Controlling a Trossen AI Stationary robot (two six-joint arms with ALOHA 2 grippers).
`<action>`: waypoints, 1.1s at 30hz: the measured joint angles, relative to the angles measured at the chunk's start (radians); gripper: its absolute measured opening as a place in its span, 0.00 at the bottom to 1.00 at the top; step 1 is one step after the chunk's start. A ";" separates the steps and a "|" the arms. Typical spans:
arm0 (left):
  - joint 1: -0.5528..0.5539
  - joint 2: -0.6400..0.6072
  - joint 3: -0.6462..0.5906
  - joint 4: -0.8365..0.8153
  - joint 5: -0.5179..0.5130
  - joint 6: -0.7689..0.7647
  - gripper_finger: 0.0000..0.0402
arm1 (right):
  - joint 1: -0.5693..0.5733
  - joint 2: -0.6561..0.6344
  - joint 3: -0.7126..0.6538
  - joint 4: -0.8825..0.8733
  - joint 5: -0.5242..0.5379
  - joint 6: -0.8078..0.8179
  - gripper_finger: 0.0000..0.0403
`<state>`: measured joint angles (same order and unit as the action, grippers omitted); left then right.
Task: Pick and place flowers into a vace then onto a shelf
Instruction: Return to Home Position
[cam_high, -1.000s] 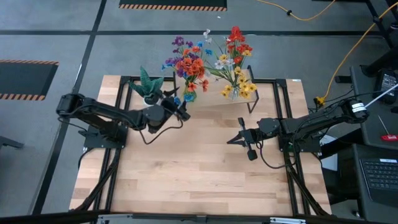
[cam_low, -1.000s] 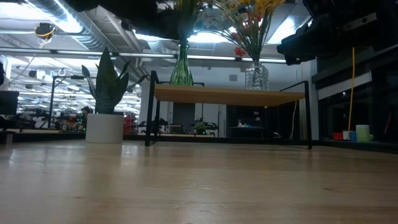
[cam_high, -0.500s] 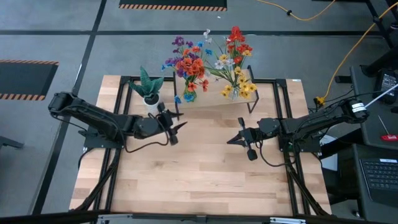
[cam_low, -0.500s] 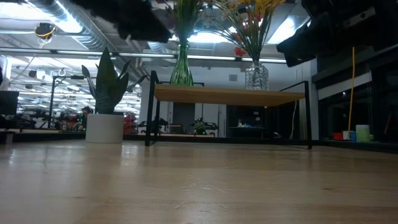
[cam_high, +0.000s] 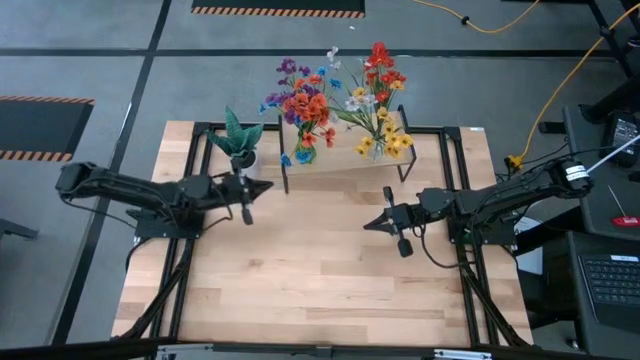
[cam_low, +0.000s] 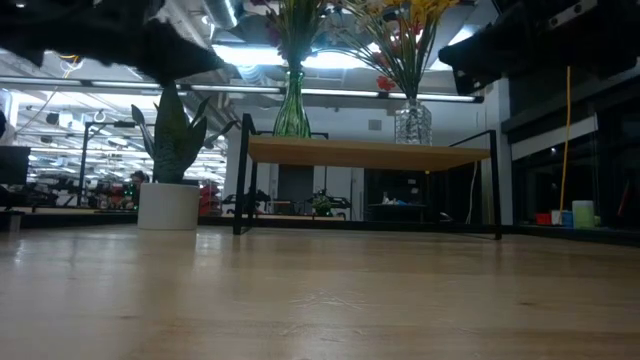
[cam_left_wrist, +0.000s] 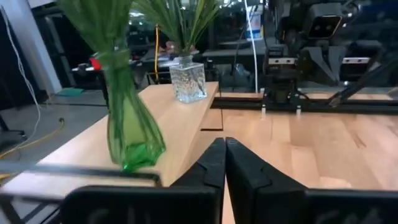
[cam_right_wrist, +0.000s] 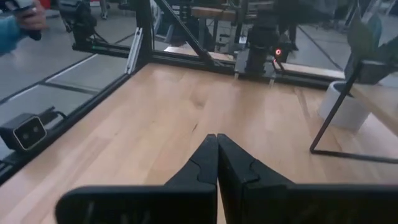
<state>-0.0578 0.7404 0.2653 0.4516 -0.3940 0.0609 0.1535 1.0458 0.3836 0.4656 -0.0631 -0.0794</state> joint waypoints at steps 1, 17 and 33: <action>0.007 -0.034 -0.025 0.000 0.006 -0.008 0.01 | -0.001 0.000 0.000 0.004 0.000 -0.004 0.00; 0.011 -0.432 -0.257 -0.022 -0.011 -0.022 0.01 | -0.096 -0.244 0.000 -0.155 -0.017 -0.005 0.00; 0.050 -0.465 -0.257 -0.043 -0.074 0.022 0.01 | -0.139 -0.806 -0.037 -0.595 -0.020 0.021 0.00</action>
<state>-0.0080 0.2756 0.0082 0.4087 -0.4680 0.0827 0.0149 0.2398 0.3463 -0.1296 -0.0833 -0.0582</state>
